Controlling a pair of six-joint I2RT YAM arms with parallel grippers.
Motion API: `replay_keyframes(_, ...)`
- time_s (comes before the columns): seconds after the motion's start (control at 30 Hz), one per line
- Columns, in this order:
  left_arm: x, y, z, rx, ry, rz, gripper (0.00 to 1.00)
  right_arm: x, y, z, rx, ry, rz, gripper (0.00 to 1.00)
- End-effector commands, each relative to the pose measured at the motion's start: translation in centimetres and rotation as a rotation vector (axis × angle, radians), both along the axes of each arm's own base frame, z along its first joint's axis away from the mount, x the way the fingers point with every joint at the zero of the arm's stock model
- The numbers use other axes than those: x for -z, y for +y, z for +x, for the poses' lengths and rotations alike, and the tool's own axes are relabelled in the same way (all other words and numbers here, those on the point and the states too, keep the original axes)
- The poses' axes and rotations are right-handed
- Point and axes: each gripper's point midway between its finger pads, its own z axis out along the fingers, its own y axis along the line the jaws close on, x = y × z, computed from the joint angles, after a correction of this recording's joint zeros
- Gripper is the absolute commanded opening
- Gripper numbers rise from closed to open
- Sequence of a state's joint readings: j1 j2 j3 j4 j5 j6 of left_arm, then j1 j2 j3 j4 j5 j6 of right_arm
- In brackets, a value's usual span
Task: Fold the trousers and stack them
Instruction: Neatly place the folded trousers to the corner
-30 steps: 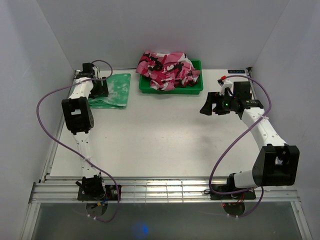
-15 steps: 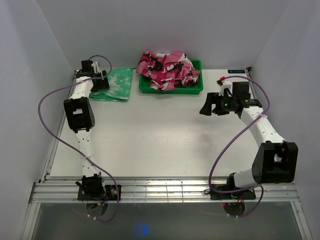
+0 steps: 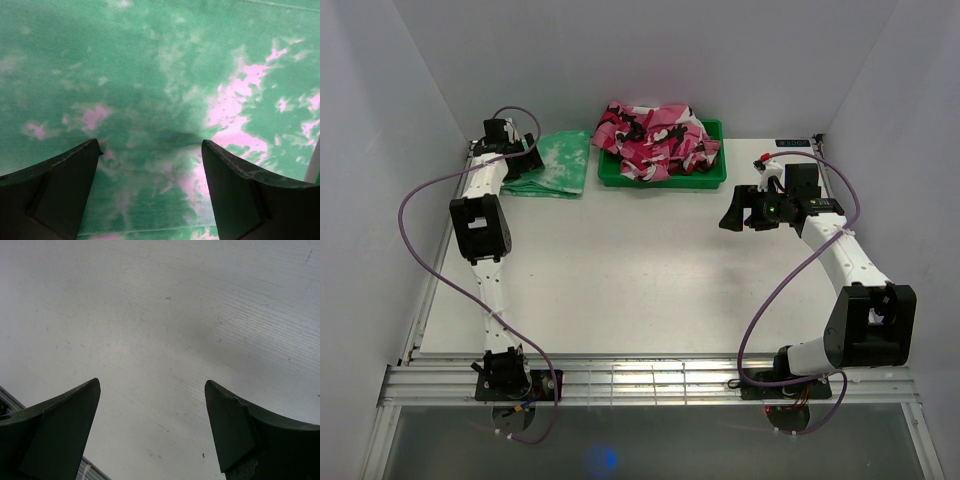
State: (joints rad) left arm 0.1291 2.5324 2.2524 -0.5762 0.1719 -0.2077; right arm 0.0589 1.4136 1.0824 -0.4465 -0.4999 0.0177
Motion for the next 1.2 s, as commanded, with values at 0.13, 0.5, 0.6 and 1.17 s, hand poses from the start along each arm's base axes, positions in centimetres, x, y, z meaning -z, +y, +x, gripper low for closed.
replay_keyframes(0.13,-6.4,-4.4,0.2,0.091,-0.108,-0.127,0.98,-3.1,-0.5,0.7,-0.027,-0.13,-0.035,0.9)
replay_keyframes(0.5,-25.3,-3.3,-3.3,0.148,-0.455,0.066,0.98,-7.3,-2.9,1.1,-0.044,-0.302,-0.173,0.9)
replay_keyframes(0.6,-25.2,-3.9,-7.2,0.22,-0.396,0.097,0.98,-6.8,-3.9,0.2,-0.05,-0.302,-0.223,0.9)
replay_keyframes(1.17,-12.2,-7.2,-35.1,0.624,-0.034,0.19,0.98,-0.1,-6.2,-8.4,-0.146,-0.191,-0.354,0.9)
